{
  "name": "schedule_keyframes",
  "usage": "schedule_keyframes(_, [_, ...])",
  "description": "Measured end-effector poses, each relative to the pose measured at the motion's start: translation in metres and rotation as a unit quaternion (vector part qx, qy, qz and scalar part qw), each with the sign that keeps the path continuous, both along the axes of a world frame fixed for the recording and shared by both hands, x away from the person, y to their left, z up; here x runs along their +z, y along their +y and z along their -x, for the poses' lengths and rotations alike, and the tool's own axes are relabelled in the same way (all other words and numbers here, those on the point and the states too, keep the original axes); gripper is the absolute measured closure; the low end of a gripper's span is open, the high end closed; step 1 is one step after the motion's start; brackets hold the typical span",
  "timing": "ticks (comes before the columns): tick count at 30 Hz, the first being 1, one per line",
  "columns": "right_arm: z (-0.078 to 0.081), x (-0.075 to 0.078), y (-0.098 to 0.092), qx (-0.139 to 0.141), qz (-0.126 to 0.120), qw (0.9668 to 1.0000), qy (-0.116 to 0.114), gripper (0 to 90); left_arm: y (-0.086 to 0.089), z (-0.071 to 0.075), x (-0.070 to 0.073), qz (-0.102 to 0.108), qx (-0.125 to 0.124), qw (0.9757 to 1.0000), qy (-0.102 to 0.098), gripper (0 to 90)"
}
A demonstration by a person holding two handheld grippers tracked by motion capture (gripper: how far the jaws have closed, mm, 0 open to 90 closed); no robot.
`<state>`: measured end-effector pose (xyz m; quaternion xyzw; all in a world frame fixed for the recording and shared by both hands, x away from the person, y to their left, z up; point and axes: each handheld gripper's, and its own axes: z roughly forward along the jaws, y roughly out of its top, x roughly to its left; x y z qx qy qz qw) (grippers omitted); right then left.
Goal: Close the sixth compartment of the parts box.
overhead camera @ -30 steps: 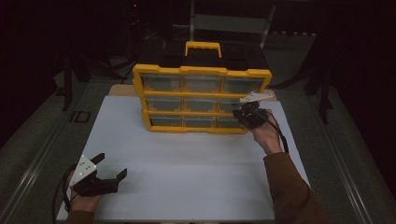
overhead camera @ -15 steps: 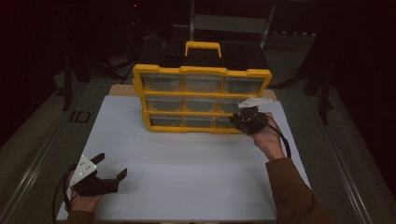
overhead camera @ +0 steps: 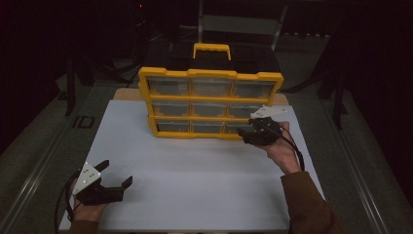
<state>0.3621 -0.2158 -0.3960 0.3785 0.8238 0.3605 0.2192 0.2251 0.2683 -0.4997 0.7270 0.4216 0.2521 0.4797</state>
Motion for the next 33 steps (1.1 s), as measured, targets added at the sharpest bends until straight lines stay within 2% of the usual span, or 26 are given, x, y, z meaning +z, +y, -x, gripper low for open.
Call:
schedule_keyframes(3, [0.002, -0.004, -0.004, -0.007, -0.010, 0.9999, 0.005, 29.0, 0.000, 0.000, 0.000, -0.001, 0.000, 1.0000, 0.001, 0.0])
schedule_keyframes(6, [0.005, -0.006, -0.008, -0.014, -0.022, 0.9996, 0.008, 22.3, 0.000, 0.000, 0.000, -0.001, 0.001, 1.0000, 0.001, 0.0])
schedule_keyframes(9, [0.009, -0.007, -0.009, -0.016, -0.021, 0.9997, 0.004, 17.1, 0.000, 0.000, 0.000, -0.001, 0.001, 1.0000, 0.001, 0.0])
schedule_keyframes(16, [0.020, -0.009, -0.011, -0.010, -0.022, 0.9997, -0.009, 14.3, 0.001, 0.001, 0.000, 0.001, 0.002, 1.0000, -0.002, 0.0])
schedule_keyframes(20, [0.025, -0.013, -0.015, -0.014, -0.033, 0.9993, -0.009, 13.9, 0.001, 0.001, 0.000, 0.001, 0.002, 1.0000, -0.002, 0.0])
schedule_keyframes(33, [0.044, -0.021, -0.024, -0.018, -0.046, 0.9984, -0.026, 11.2, 0.002, 0.003, 0.001, 0.002, 0.005, 1.0000, -0.005, 0.0])
